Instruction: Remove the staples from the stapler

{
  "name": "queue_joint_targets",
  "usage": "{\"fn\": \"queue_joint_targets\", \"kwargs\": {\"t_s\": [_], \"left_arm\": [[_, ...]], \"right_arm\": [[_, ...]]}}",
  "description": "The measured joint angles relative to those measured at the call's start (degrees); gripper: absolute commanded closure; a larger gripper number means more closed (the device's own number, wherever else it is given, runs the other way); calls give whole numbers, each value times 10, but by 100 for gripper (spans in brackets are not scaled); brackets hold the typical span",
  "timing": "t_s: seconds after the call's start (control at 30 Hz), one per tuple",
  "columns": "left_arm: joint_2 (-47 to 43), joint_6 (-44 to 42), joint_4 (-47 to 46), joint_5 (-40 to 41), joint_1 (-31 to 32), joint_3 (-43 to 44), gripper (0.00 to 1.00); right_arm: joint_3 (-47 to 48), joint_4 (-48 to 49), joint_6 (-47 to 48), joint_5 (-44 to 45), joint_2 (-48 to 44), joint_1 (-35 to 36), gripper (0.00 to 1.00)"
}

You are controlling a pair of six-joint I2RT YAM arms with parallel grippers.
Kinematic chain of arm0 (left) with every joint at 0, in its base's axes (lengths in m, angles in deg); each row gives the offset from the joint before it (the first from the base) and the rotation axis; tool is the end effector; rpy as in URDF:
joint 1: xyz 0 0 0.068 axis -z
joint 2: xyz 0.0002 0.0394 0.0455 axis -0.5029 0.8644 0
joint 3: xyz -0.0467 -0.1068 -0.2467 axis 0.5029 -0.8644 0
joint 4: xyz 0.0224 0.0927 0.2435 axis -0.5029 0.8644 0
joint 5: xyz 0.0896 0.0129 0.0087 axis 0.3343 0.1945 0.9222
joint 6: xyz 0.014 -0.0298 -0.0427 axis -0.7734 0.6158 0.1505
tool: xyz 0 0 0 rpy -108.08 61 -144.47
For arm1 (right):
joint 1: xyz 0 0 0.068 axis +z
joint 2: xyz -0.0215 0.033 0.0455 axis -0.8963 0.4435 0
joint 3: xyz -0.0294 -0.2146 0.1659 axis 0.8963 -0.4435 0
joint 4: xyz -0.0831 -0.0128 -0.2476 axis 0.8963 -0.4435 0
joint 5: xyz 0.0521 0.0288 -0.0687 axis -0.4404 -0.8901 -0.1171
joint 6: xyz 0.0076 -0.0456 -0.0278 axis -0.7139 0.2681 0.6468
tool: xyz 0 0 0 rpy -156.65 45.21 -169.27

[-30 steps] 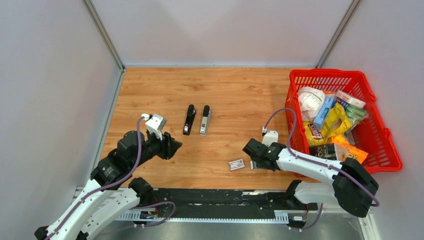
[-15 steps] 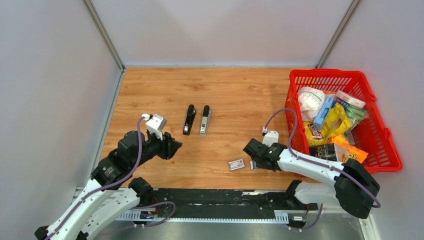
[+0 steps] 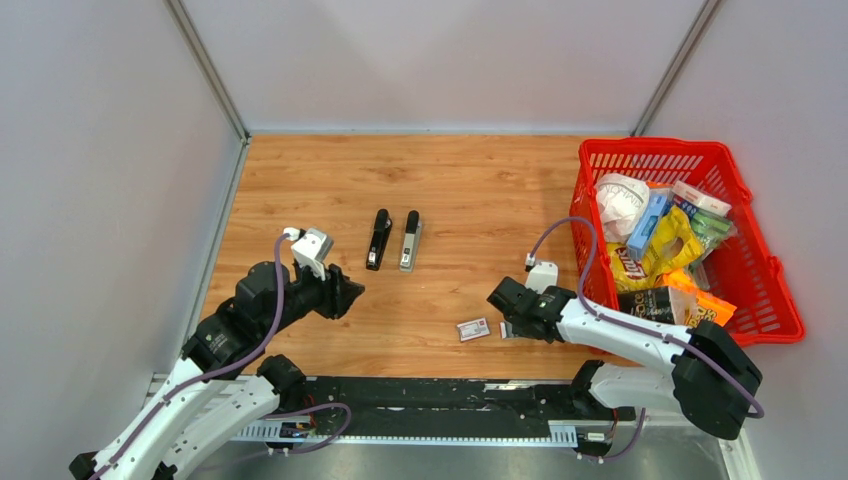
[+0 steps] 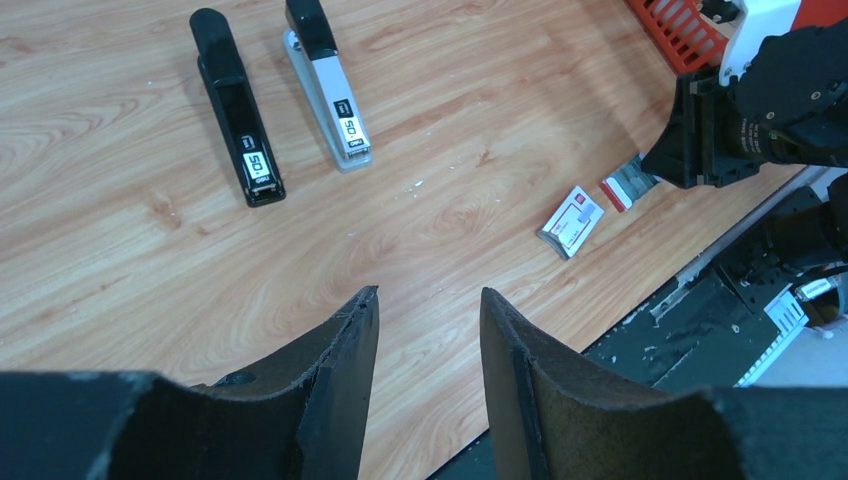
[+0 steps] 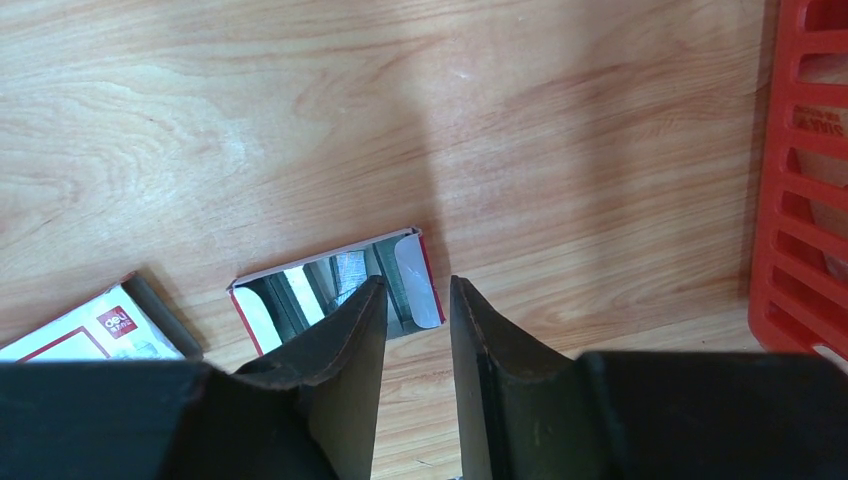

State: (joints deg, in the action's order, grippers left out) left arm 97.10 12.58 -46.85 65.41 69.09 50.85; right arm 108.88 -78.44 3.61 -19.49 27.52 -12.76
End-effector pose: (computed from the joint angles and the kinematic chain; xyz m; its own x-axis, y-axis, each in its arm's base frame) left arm 0.0849 -0.0697 0.3167 -0.4910 -0.0271 -0.8708 0.5161 0.7962 -0.3158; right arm 0.1208 0.1205 0.1672 -0.8617 0.0803 -0.5010 0.1695 0.9763 -0.1349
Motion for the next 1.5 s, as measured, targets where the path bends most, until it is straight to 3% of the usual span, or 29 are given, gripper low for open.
{"fn": "queue_joint_targets", "kwargs": {"t_s": [0.6, 0.87, 1.03, 1.23, 1.5], "left_arm": [[0, 0, 0, 0, 0, 0, 50], [0, 0, 0, 0, 0, 0, 50], [0, 1, 0, 0, 0, 0, 50], [0, 2, 0, 0, 0, 0, 50], [0, 2, 0, 0, 0, 0, 50]], "right_arm": [[-12, 9, 0, -11, 2, 0, 66], [-12, 10, 0, -14, 3, 0, 77], [-12, 11, 0, -14, 3, 0, 77], [-12, 11, 0, -14, 3, 0, 69], [-12, 7, 0, -14, -2, 0, 68]]}}
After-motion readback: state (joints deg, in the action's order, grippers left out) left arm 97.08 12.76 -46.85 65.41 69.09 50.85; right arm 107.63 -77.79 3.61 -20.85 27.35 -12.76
